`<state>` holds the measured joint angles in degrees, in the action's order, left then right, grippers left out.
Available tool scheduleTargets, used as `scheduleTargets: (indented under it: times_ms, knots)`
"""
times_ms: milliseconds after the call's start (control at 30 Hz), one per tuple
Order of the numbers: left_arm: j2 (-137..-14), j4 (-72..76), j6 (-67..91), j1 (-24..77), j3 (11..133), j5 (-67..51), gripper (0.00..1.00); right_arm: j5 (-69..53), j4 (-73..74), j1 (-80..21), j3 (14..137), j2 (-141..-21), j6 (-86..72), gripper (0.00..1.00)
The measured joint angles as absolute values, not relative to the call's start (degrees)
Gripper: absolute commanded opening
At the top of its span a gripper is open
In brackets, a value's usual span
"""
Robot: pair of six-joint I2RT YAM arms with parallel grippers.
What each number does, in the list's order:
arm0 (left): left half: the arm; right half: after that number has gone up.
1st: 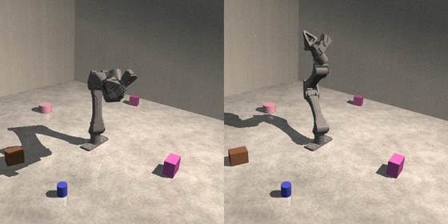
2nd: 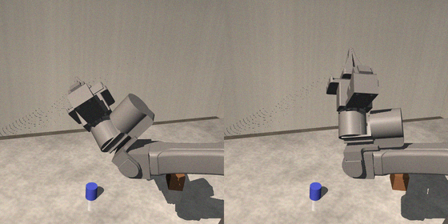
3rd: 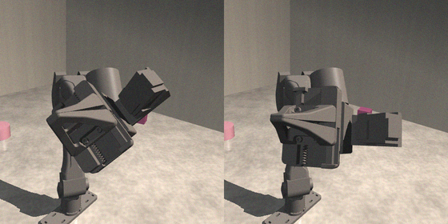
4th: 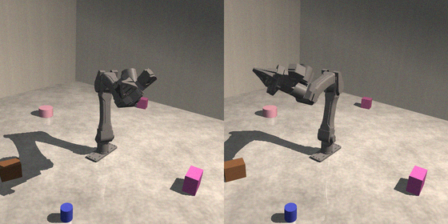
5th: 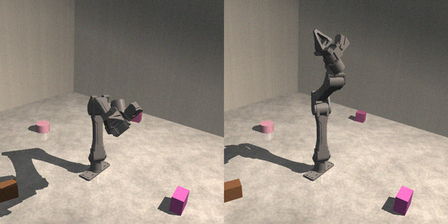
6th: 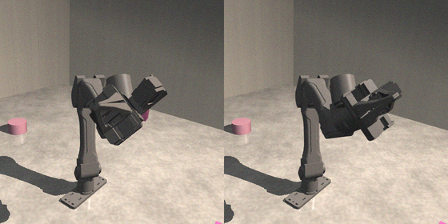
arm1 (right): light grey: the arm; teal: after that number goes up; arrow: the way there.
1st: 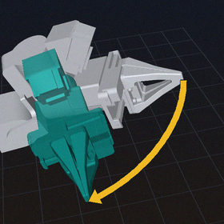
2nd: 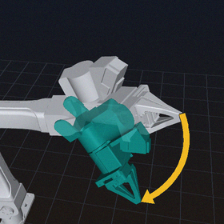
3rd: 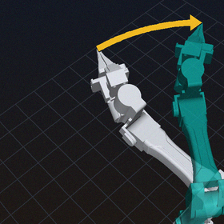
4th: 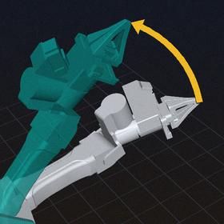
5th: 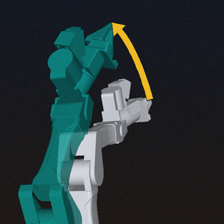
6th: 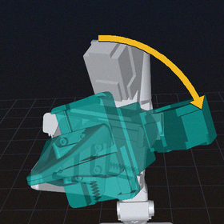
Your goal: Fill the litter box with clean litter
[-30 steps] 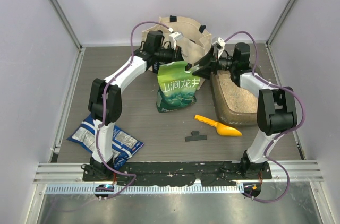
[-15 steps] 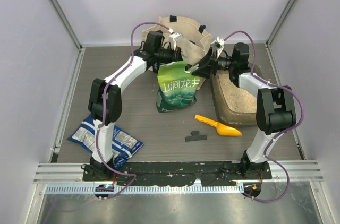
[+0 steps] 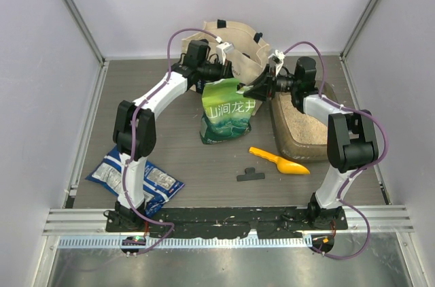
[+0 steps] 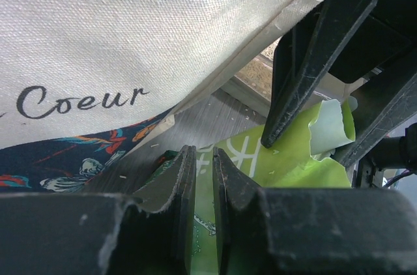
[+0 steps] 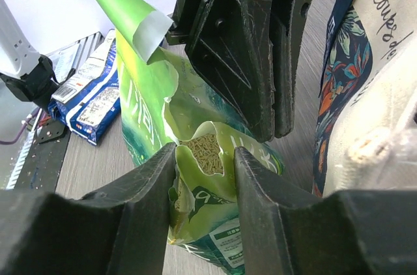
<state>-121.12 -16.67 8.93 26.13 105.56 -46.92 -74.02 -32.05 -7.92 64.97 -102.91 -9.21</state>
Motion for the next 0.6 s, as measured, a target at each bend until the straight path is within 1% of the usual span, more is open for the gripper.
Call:
scheduleTargets:
  times_ms: [100, 167, 200, 400, 467, 600]
  knots:
    - [-121.12, -16.71, 8.69, 26.13, 105.56, -46.57, 0.19, -74.04, -31.99, -8.03, 64.97, -102.91, -9.23, 0.41]
    - [-121.12, -16.86, 8.62, 26.13, 105.56, -46.37, 0.19, -74.06, -31.77, -8.12, 64.97, -102.91, -9.21, 0.42]
    - [-121.12, -16.97, 8.58, 26.11, 105.56, -46.19, 0.19, -74.08, -31.66, -8.12, 64.97, -102.91, -9.21, 0.45]
    - [-121.12, -17.85, 8.12, 25.47, 105.49, -45.19, 0.19, -74.15, -31.05, -8.19, 64.97, -102.91, -9.23, 0.45]
    - [-121.12, -18.09, 7.84, 25.02, 105.49, -44.91, 0.19, -74.15, -30.96, -8.23, 64.97, -102.91, -9.23, 0.43]
    - [-121.10, -18.61, 6.94, 24.23, 105.49, -44.38, 0.20, -74.46, -30.87, -8.36, 65.04, -103.31, -9.67, 0.37]
